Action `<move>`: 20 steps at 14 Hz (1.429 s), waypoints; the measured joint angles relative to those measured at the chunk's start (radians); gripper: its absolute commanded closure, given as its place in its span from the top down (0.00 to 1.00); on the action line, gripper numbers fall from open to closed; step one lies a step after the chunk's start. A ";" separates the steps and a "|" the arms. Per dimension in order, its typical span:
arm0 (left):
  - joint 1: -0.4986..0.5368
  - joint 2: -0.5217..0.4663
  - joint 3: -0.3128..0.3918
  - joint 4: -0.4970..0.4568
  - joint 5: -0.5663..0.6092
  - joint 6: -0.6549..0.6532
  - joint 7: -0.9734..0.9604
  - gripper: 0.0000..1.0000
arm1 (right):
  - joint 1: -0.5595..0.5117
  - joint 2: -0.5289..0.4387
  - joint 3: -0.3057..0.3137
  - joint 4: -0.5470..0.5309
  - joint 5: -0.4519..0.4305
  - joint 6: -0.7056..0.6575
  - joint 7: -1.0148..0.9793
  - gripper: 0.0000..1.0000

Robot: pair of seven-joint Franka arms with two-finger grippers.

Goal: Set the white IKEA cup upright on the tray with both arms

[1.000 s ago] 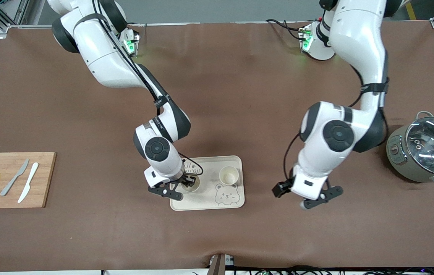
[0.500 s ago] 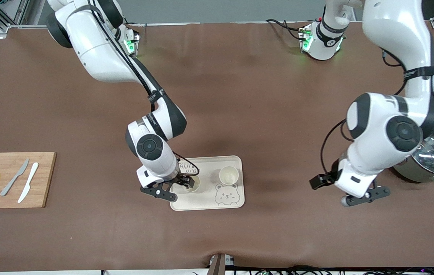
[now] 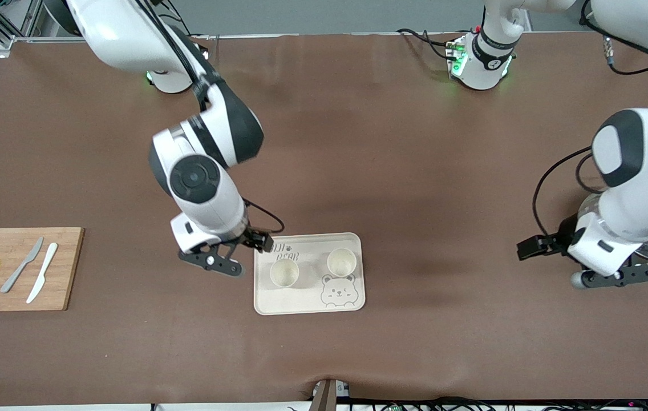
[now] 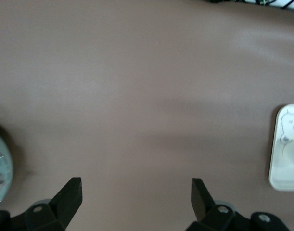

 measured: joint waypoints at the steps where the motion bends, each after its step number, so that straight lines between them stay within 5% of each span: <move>1: 0.011 -0.018 0.000 -0.003 0.000 -0.025 0.028 1.00 | -0.009 -0.040 -0.001 0.002 0.028 -0.055 -0.027 1.00; 9: 0.047 -0.158 0.000 -0.008 0.084 -0.199 0.088 1.00 | -0.267 -0.309 -0.008 -0.002 0.085 -0.448 -0.483 1.00; 15: 0.051 -0.210 0.001 0.021 0.087 -0.226 0.088 1.00 | -0.497 -0.327 -0.012 -0.025 0.083 -0.418 -0.778 1.00; 20: 0.082 -0.211 0.002 0.060 0.087 -0.252 0.088 1.00 | -0.540 -0.323 -0.012 -0.105 0.080 -0.306 -0.828 1.00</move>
